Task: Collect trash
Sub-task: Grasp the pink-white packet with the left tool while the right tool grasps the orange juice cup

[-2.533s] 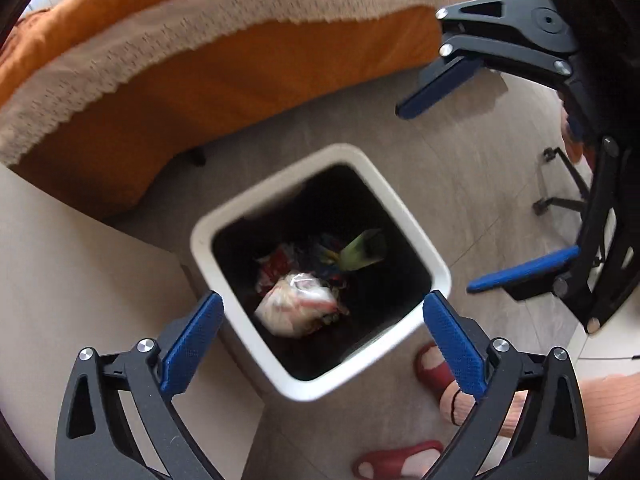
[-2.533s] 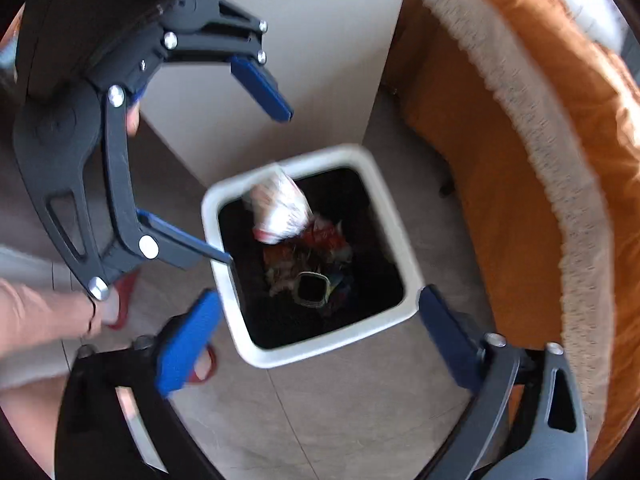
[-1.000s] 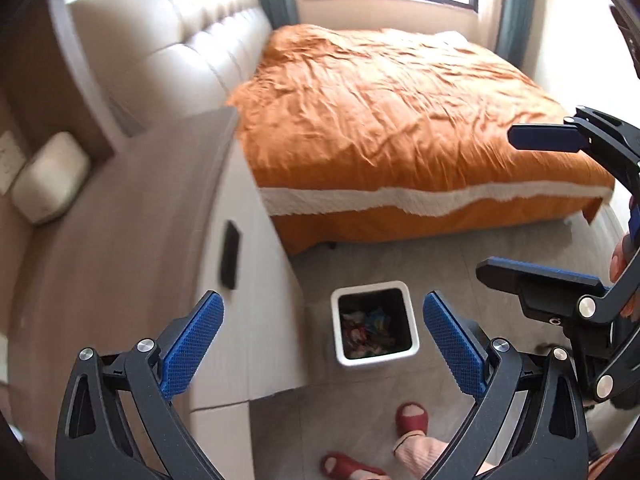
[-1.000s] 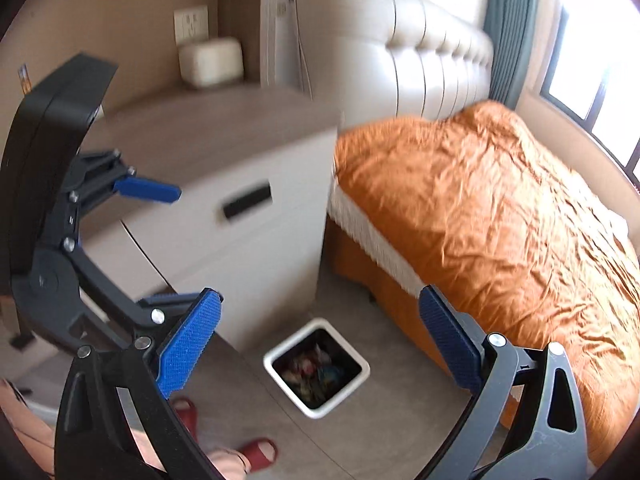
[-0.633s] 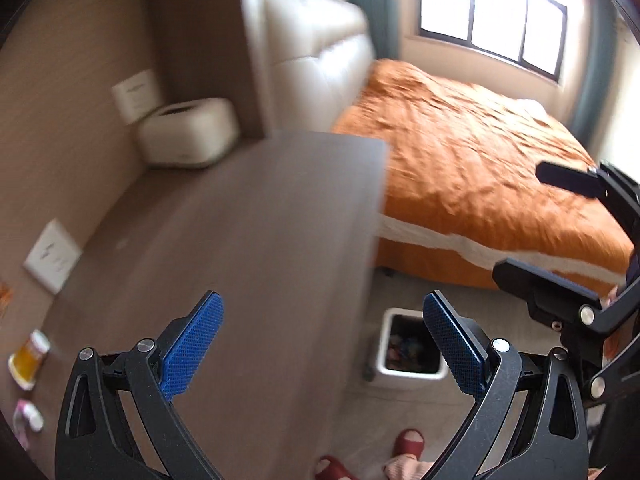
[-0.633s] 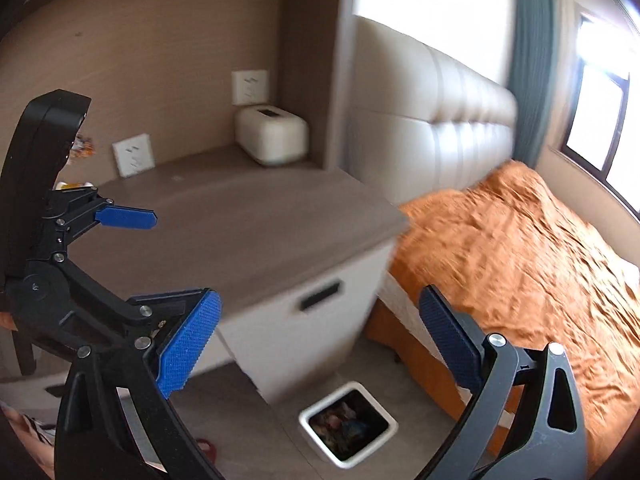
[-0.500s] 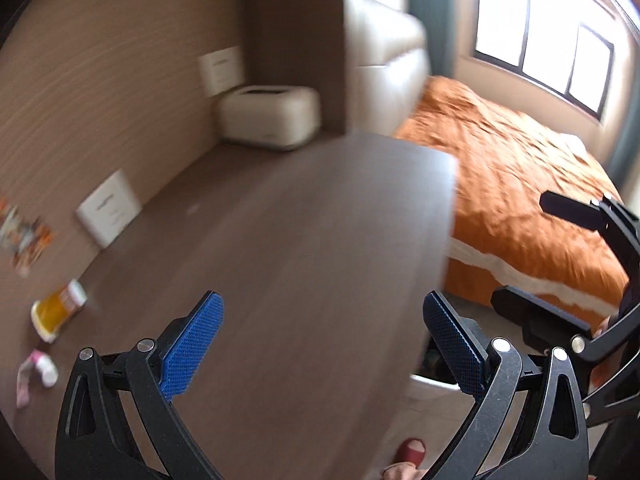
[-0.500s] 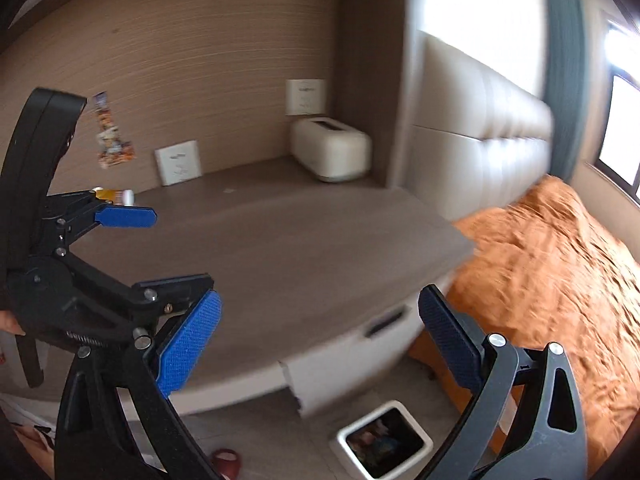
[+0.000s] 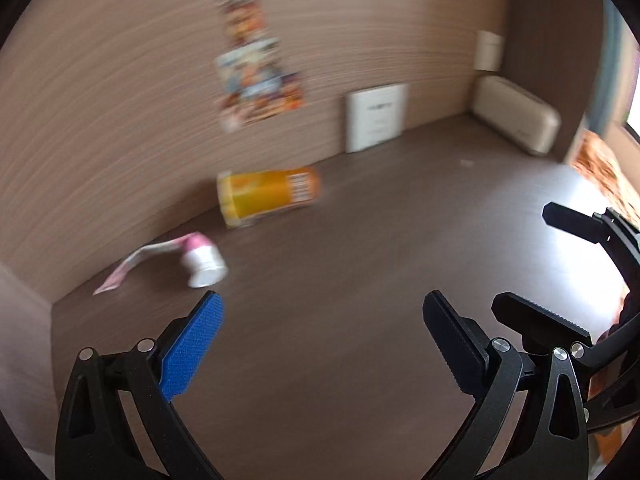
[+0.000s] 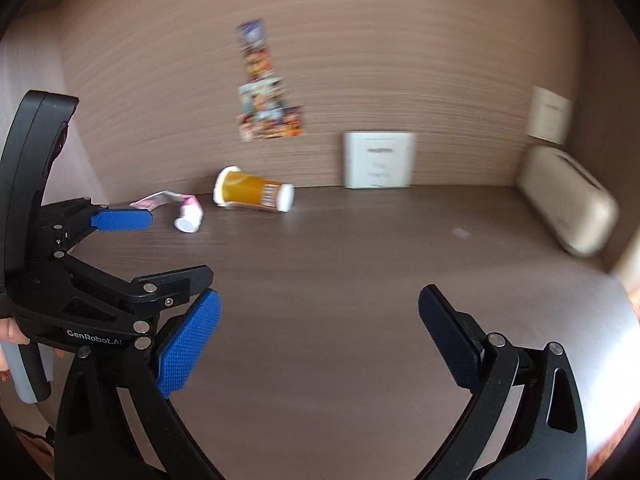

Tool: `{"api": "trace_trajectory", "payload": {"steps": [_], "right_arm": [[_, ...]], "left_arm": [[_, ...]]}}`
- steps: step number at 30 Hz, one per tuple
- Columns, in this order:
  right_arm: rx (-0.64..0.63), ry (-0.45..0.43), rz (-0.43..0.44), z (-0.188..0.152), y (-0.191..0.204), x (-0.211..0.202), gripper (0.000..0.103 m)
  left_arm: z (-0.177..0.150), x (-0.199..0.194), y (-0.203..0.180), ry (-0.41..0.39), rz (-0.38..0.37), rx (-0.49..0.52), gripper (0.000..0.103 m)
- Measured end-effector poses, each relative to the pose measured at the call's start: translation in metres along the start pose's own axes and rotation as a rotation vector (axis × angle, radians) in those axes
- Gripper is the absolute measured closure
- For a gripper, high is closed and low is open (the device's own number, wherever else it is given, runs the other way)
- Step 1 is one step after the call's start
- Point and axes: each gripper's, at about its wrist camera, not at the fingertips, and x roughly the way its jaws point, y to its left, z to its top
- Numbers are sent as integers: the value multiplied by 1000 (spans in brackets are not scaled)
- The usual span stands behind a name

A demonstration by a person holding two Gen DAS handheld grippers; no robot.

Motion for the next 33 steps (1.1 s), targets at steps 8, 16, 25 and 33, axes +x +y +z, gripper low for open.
{"api": "trace_trajectory", "payload": {"steps": [8,16,25,33], "right_arm": [[-190,81,97,40,30,96,4],[-346,112,128,77,43,159,4],[-393,203,249,99,57,200,32],[-409,193,194,84,72,184,58]], "left_arm": [[11,55,66,83,113,-84,5],[27,105,115,183,30,-194,15],[47,114,126,137,44,-153,45],[40,105,127,97,-17,-130,60]]}}
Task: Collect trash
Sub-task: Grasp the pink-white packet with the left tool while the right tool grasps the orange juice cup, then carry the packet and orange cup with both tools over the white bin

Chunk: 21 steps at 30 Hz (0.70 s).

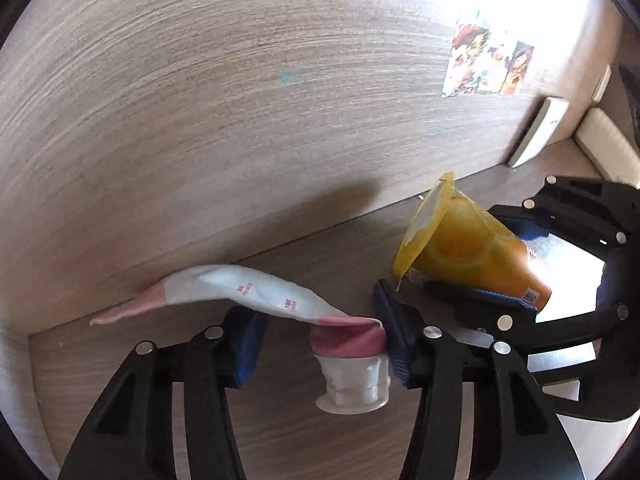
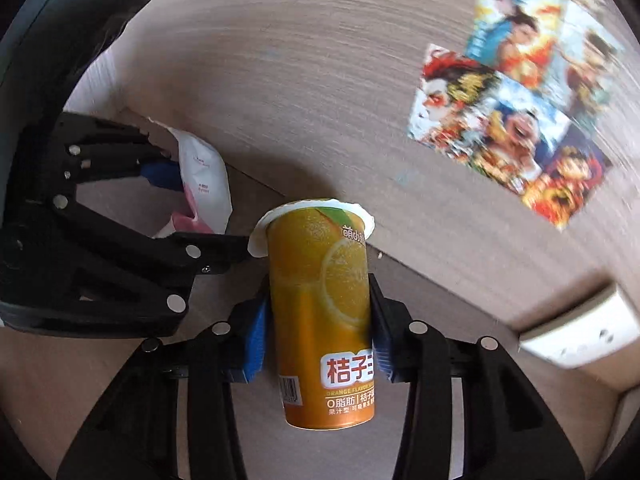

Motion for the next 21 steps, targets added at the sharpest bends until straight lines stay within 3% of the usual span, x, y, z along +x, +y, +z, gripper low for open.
{"api": "trace_trajectory", "payload": {"steps": [2,12,21], "right_arm": [[31,-21,8,-5,1,-10,58],[131,-81,-28,-47,0,-66,58],[227,-135,-115,-88,2,-130,58]], "left_arm": [[-5,-7,4,-5,-76,-39,73],[-16,-22,0,-42,-68,31,73],[-18,-85,-50,-133,-123,207,73]]}}
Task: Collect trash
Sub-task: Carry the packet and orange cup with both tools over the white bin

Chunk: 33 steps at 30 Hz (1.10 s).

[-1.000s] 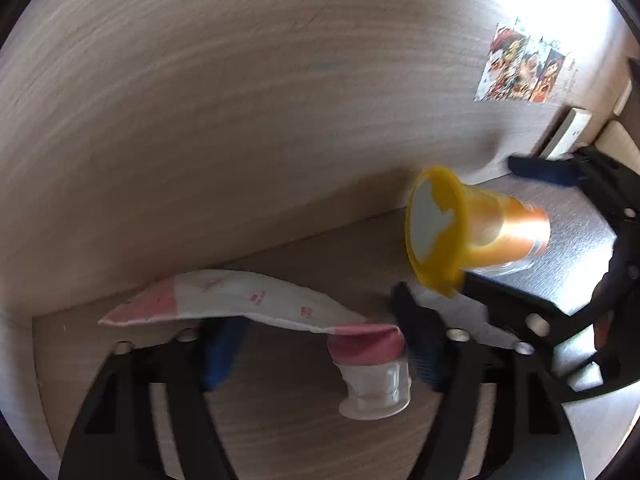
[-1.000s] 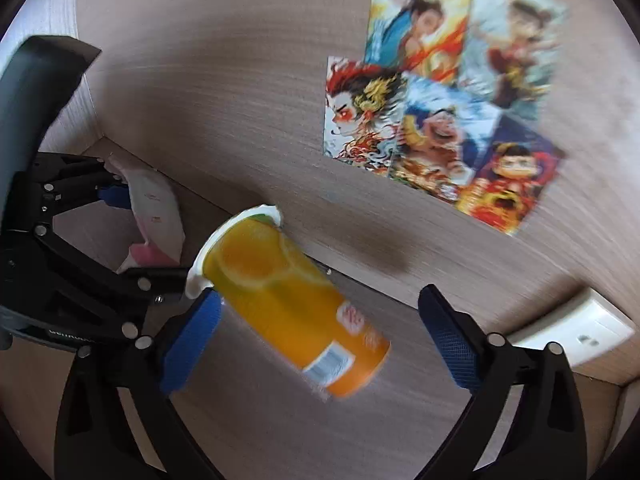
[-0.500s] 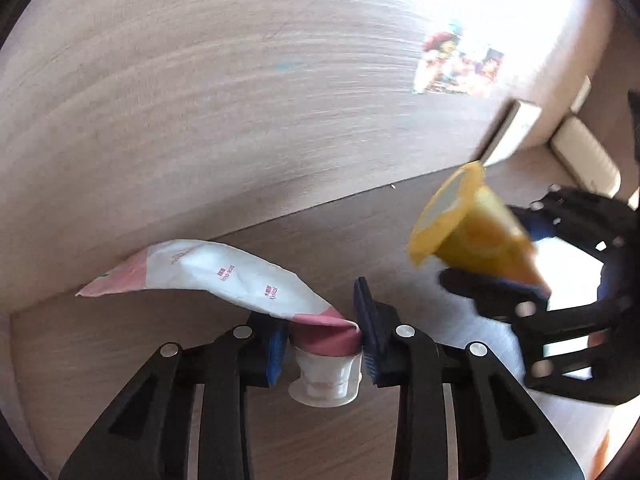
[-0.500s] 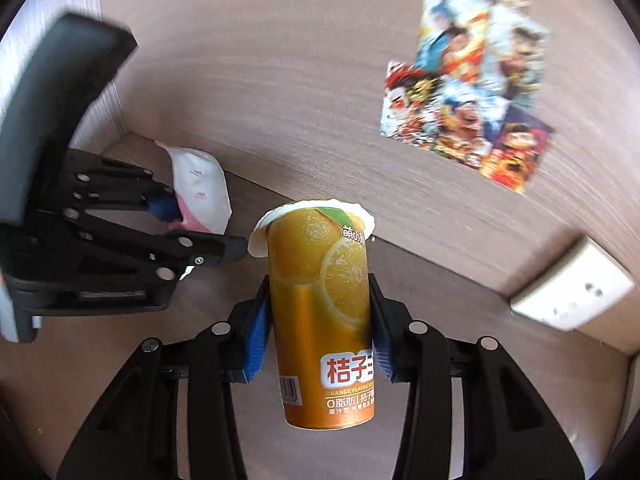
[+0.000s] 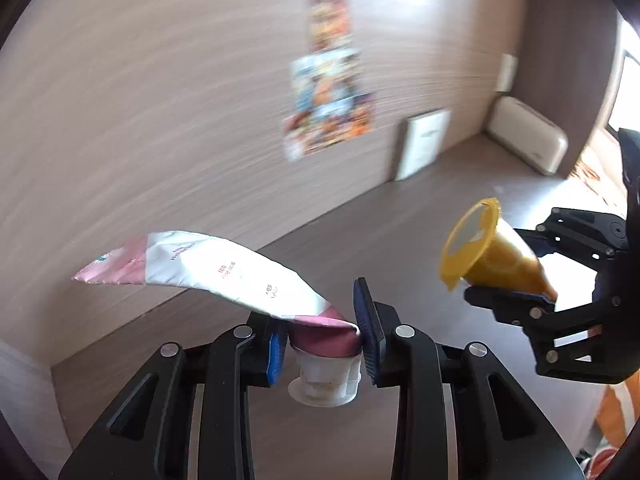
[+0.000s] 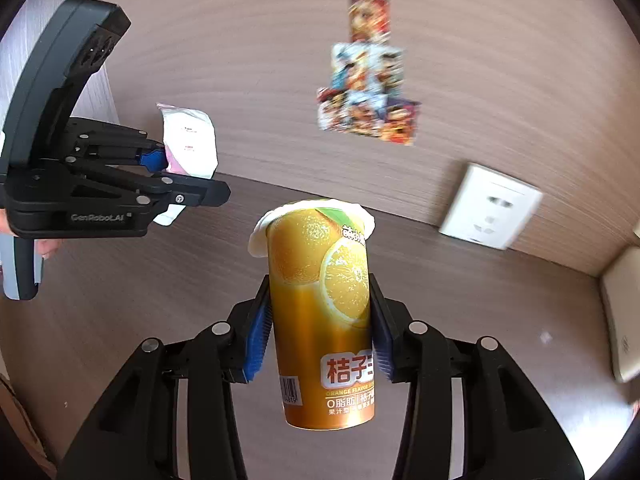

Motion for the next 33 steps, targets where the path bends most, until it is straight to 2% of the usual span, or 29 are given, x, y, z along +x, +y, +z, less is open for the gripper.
{"api": "trace_trajectory", "payload": {"steps": [7,9,13,16,22,26,33], "right_arm": [[131,-18,-140,-41,-24,-77,58],[173,-12,-191,-59,-30,-102,58],[260,-1,-306,-95,-39,-150,58],[323,3,-371,-125,-43,-172,58],[501,26,-519,-200,-55,-240,58],[592,54,-580,-246,-61,-267,58],[739,100,-625,-333,-80,-297,58]], "left_arm": [[11,-18,-93,-22,-142,188,73],[18,-15,-133,-30,-190,255,73],[14,-23,-190,-32,-285,358,73],[11,-28,-240,-36,-350,454,73],[-15,-42,-338,-25,-491,648,73],[-38,-43,-405,-5,-566,758,73],[-79,-26,-503,52,-641,900,73]]}}
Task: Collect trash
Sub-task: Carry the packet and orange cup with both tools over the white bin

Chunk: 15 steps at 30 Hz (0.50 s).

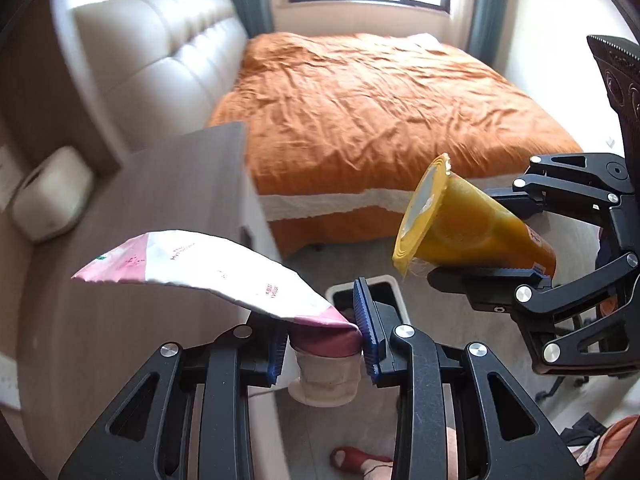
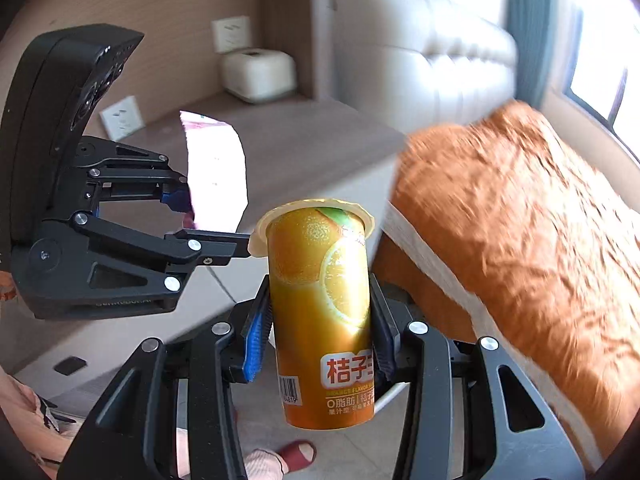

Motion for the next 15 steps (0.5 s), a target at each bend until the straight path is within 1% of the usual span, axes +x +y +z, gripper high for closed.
{"api": "trace_trajectory", "payload": {"steps": [4,8,12,13,15], "right_arm": [[44,41,-17,-20,-34,21,58],[71,96,-34,-48,-71,53,58],[86,178,-38,-78,-101,105,58],[84,205,-34,-89,-109,124,58],[75,231,-23,-103,-118,150,58]], "left_arm": [[16,54,-30,52,-39,46,73],[19,100,-57,100,-70,77,73],[14,166,-74,147,-116,126,73],[10,185,-78,152,-147,151,73],[1,222,-84,186,-153,186,73]]}}
